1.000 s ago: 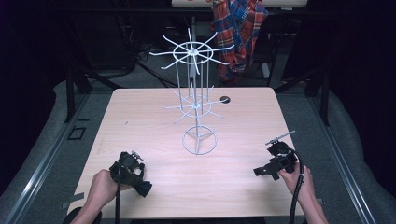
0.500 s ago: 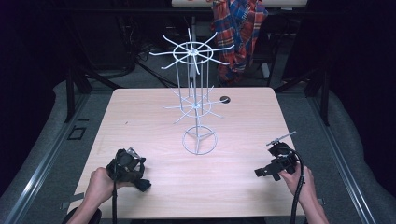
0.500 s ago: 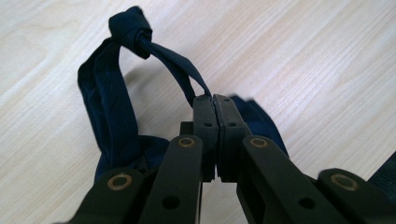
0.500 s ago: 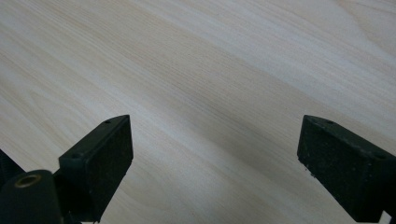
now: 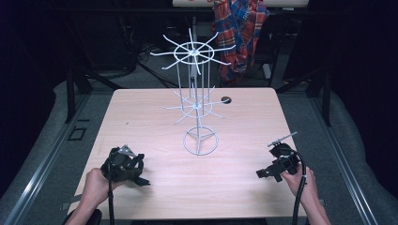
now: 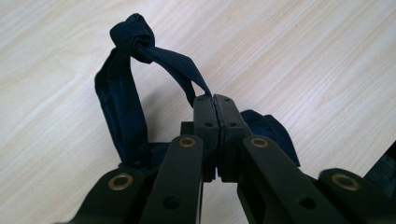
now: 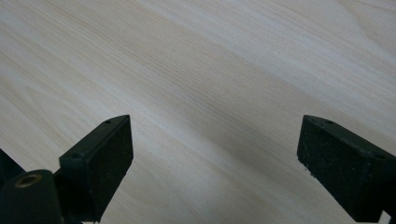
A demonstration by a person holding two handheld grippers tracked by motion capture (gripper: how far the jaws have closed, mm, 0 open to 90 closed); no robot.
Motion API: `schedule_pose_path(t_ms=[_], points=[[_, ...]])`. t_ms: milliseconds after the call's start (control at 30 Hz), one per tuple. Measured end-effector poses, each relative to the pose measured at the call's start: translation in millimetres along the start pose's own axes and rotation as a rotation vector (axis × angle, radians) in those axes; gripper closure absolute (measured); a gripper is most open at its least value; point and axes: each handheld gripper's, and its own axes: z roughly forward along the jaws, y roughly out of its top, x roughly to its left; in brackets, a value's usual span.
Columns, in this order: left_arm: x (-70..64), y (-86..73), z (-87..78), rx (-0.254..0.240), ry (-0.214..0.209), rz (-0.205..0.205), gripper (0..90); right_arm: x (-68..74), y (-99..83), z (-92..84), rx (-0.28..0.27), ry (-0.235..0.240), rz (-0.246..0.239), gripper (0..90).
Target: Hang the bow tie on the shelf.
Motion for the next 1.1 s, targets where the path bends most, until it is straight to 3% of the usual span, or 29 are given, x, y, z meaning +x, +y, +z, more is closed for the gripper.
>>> schedule_pose_path(t_ms=[233,833,900,967,1100], points=[[2.8,-0.6,-10.4,-0.061,0.014,-0.014,89.0,-0.8,0.1,-1.2,0.007,-0.011,-0.011,10.1],[1.9,7.6,-22.1,-0.139,0.016,-0.011,89.2,-1.6,-0.2,-3.2,-0.010,-0.014,-0.009,10.3],[1.2,9.6,-25.5,-0.163,0.024,-0.014,89.2,-1.2,-0.4,-4.0,-0.010,-0.019,0.001,10.3],[-1.0,13.9,-31.7,-0.224,0.044,-0.007,89.2,-1.6,-0.7,-4.2,-0.018,-0.016,0.001,10.3],[-2.5,19.0,-35.4,-0.262,0.048,0.006,89.2,-2.7,-1.1,-5.7,-0.024,-0.017,-0.003,10.3]])
